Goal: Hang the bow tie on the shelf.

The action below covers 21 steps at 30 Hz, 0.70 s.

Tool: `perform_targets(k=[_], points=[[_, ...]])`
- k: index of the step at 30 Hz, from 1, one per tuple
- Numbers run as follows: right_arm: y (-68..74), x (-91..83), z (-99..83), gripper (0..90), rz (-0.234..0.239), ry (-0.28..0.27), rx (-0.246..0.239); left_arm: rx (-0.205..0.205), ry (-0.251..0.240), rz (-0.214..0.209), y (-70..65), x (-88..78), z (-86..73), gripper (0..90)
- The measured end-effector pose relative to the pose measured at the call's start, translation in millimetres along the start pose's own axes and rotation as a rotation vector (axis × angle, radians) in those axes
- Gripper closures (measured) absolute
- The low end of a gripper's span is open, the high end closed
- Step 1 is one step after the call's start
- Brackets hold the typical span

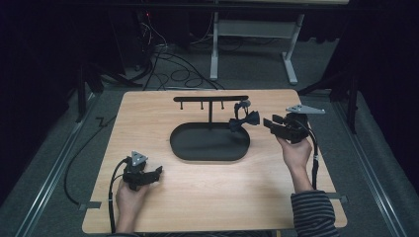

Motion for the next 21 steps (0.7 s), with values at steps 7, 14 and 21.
perform_targets(k=[7,14,21], points=[[-5.0,-5.6,-7.5,56.8,0.004,-0.004,0.015,0.0,0.0,0.0,0.0,0.0,0.0,26.4],[-7.5,-9.8,-14.6,56.6,0.004,-0.005,0.02,0.001,0.002,0.0,0.0,-0.1,-0.1,26.4],[-9.7,-14.9,-21.9,56.4,0.005,-0.008,0.027,0.001,0.002,0.0,0.0,-0.1,-0.1,26.4]])
Point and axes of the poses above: each handheld gripper's, and its own axes: x roughly forward along the jaws, z roughly out of its top, y roughly to its left, the point moved 9 cm from there along x, roughly forward along the jaws, and after that the axes turned 11 degrees about y, right-handed, at the moved point
